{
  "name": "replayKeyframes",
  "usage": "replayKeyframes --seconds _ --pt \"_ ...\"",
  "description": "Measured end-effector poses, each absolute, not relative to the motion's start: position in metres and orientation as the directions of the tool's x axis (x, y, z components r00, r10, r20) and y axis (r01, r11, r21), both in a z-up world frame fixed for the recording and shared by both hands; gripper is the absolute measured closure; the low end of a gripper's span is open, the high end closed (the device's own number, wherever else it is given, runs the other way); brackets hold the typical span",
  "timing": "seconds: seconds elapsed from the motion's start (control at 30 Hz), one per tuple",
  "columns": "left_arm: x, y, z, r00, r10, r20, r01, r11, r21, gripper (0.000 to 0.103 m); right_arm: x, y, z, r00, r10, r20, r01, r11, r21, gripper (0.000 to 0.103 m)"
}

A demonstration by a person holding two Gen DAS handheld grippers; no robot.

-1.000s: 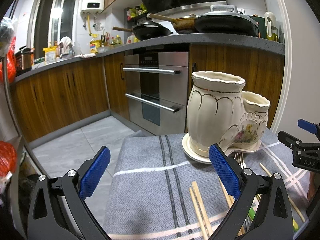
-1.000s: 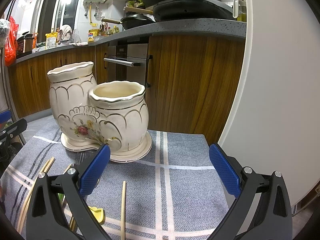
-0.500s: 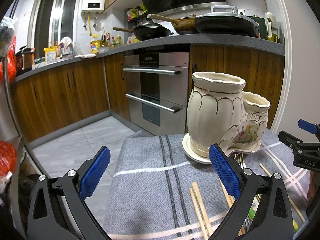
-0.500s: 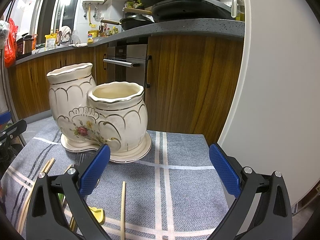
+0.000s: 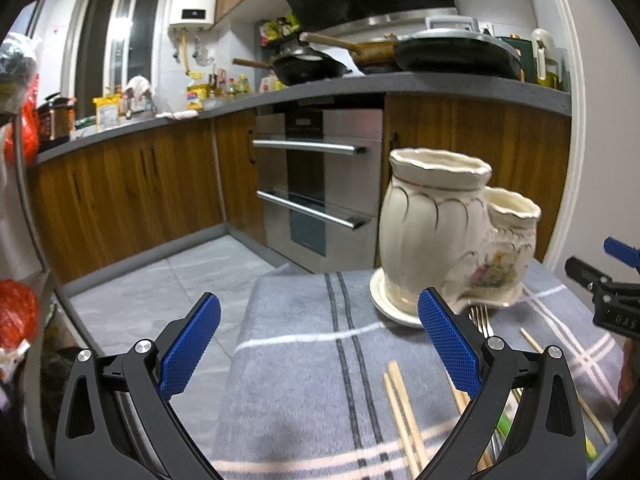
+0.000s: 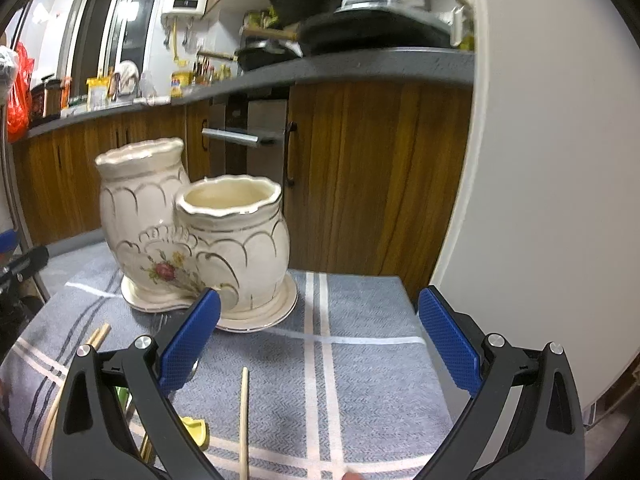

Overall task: Organize utensils
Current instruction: 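Grasp a wooden chopstick with the left tool while the right tool grasps another chopstick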

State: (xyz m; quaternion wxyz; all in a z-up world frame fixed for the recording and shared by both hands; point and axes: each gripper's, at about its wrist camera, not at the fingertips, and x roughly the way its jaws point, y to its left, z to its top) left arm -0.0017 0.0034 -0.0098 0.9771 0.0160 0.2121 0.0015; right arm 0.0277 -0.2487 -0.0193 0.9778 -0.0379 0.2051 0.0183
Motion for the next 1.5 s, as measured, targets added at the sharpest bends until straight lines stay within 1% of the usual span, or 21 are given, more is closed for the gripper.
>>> replayKeyframes --seconds 0.07,0.2,0.3,0.4,0.53,0.57,0.63,0.7,0.77,0.83,0.9,1.0,1.07,1.1,1.17,1.2,1.23,1.27,1.33,1.4,1.5 --pt "-0.002 0.005 -0.011 0.897 0.012 -0.441 0.017 0.998 0.062 0.005 0.019 -0.250 -0.019 0.910 0.040 -0.413 -0.075 0.995 -0.070 0.005" --pt "-0.001 0.002 -0.017 0.850 0.010 -0.527 0.075 0.987 0.140 0.005 0.016 -0.250 -0.023 0.855 0.047 -0.517 -0.125 0.985 -0.118 0.005" --pt "-0.004 -0.005 -0.026 0.792 -0.017 -0.610 0.160 0.971 0.181 0.005 0.012 -0.252 -0.028 0.785 0.098 -0.611 -0.200 0.975 -0.101 0.005" --pt "-0.007 -0.012 -0.037 0.744 0.005 -0.668 0.200 0.953 0.229 0.005 0.011 -0.249 -0.037 0.707 0.111 -0.699 -0.243 0.966 -0.093 0.006" --pt "-0.011 -0.010 -0.050 0.673 -0.031 -0.739 0.232 0.958 0.170 0.006 0.009 -0.251 -0.047 0.625 0.158 -0.764 -0.267 0.963 -0.019 0.006" --pt "-0.012 -0.009 -0.053 0.651 -0.052 -0.757 0.240 0.960 0.141 0.007 0.009 -0.249 -0.049 0.615 0.159 -0.773 -0.273 0.962 -0.020 0.007" --pt "-0.014 -0.009 -0.058 0.635 -0.061 -0.770 0.243 0.962 0.125 0.008 0.009 -0.246 -0.052 0.601 0.155 -0.784 -0.292 0.956 -0.035 0.015" --pt "-0.018 -0.009 -0.062 0.617 -0.064 -0.784 0.246 0.962 0.116 0.011 0.007 -0.244 -0.055 0.585 0.162 -0.795 -0.314 0.949 -0.038 0.025" --pt "-0.018 -0.009 -0.063 0.596 -0.078 -0.799 0.262 0.960 0.101 0.020 0.006 -0.242 -0.059 0.568 0.170 -0.805 -0.335 0.942 -0.037 0.032" --pt "-0.020 -0.008 -0.063 0.593 -0.085 -0.801 0.265 0.960 0.094 0.022 0.006 -0.240 -0.062 0.557 0.168 -0.813 -0.349 0.936 -0.046 0.041" --pt "-0.019 -0.007 -0.059 0.591 -0.077 -0.803 0.262 0.960 0.102 0.026 0.006 -0.239 -0.062 0.554 0.162 -0.817 -0.360 0.931 -0.059 0.050" --pt "-0.017 -0.005 -0.058 0.579 -0.085 -0.811 0.268 0.959 0.090 0.031 0.007 -0.238 -0.062 0.535 0.179 -0.825 -0.381 0.923 -0.047 0.054" --pt "-0.014 -0.010 -0.058 0.571 -0.083 -0.817 0.278 0.956 0.097 0.045 0.009 -0.234 -0.063 0.525 0.177 -0.832 -0.393 0.918 -0.052 0.058" --pt "-0.012 -0.012 -0.058 0.569 -0.079 -0.818 0.286 0.952 0.107 0.049 0.011 -0.233 -0.062 0.521 0.180 -0.834 -0.396 0.917 -0.050 0.058" --pt "-0.006 -0.017 -0.056 0.565 -0.090 -0.820 0.305 0.946 0.107 0.065 0.019 -0.233 -0.063 0.502 0.193 -0.843 -0.400 0.916 -0.028 0.059" --pt "-0.004 -0.020 -0.056 0.558 -0.102 -0.824 0.315 0.944 0.097 0.070 0.023 -0.233 -0.063 0.492 0.202 -0.847 -0.402 0.915 -0.015 0.062" --pt "-0.001 -0.021 -0.056 0.550 -0.117 -0.827 0.325 0.942 0.083 0.078 0.027 -0.233 -0.064 0.475 0.222 -0.851 -0.407 0.913 0.011 0.065" --pt "0.001 -0.022 -0.056 0.544 -0.130 -0.829 0.332 0.941 0.070 0.083 0.031 -0.234 -0.064 0.462 0.246 -0.852 -0.413 0.910 0.039 0.072" --pt "0.005 -0.019 -0.057 0.546 -0.141 -0.826 0.331 0.942 0.058 0.085 0.037 -0.235 -0.064 0.462 0.253 -0.850 -0.412 0.910 0.046 0.082" --pt "0.008 -0.014 -0.057 0.549 -0.150 -0.822 0.319 0.947 0.040 0.092 0.041 -0.236 -0.065 0.458 0.272 -0.846 -0.414 0.908 0.068 0.095" --pt "0.014 -0.005 -0.057 0.553 -0.162 -0.817 0.300 0.954 0.014 0.096 0.040 -0.236 -0.065 0.465 0.277 -0.841 -0.417 0.906 0.068 0.098"
